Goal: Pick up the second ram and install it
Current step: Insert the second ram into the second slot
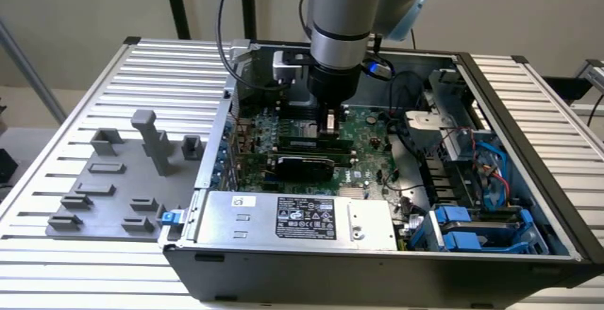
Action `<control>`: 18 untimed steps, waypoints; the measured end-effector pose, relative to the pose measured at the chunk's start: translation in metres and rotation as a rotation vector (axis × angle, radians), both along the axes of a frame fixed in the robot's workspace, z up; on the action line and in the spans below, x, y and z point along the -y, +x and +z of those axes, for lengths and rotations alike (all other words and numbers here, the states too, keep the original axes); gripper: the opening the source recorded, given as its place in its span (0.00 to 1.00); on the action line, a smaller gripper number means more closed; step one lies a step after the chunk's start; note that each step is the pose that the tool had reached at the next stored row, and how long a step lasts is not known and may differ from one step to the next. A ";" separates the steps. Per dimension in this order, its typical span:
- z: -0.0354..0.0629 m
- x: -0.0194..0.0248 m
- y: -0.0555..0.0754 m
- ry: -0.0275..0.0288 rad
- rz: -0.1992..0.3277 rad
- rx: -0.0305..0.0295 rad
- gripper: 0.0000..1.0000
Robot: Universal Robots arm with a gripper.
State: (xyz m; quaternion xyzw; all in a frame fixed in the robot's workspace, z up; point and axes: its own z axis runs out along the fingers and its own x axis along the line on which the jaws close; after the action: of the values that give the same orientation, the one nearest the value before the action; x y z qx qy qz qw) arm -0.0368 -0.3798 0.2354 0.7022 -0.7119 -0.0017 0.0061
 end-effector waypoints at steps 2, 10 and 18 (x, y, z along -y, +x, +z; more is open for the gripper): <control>-0.0004 0.0000 0.001 0.0003 0.005 -0.0011 0.14; -0.0033 0.0000 0.001 0.0025 0.017 -0.0057 0.14; -0.0050 0.0000 0.001 0.0049 0.017 -0.0168 0.14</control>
State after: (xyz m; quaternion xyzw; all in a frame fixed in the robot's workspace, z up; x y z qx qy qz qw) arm -0.0354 -0.3798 0.2303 0.7084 -0.7057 -0.0093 0.0104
